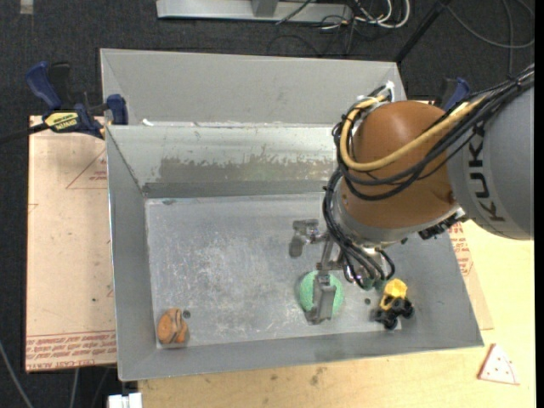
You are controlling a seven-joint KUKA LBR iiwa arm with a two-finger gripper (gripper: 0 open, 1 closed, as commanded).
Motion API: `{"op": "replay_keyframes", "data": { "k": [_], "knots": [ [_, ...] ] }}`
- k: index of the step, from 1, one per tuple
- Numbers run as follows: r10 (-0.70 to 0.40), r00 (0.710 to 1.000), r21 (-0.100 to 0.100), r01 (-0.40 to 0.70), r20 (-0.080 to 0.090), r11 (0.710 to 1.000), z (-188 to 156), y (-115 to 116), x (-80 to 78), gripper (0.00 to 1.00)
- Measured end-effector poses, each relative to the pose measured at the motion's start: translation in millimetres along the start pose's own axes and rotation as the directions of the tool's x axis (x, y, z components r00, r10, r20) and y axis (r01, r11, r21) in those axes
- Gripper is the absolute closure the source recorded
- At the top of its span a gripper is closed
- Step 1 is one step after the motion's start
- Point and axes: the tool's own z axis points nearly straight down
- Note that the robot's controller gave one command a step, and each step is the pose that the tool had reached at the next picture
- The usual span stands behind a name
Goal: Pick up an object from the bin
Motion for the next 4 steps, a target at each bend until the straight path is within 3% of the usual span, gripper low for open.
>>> {"op": "replay_keyframes", "data": {
  "k": [1, 2, 3, 4],
  "knots": [
    [0.003, 1.000, -0.001, -0.003, 0.009, 1.000, -4, -1, -1.5, 0.00],
    [0.028, 1.000, -0.002, -0.028, 0.014, 1.000, 59, -29, -9.7, 0.00],
    [-0.036, 0.999, 0.002, 0.036, 0.012, 0.999, 70, -83, -32.5, 0.00],
    [0.107, 0.994, -0.002, -0.107, 0.011, 0.994, 95, -86, -21.5, 0.00]
  ]
}}
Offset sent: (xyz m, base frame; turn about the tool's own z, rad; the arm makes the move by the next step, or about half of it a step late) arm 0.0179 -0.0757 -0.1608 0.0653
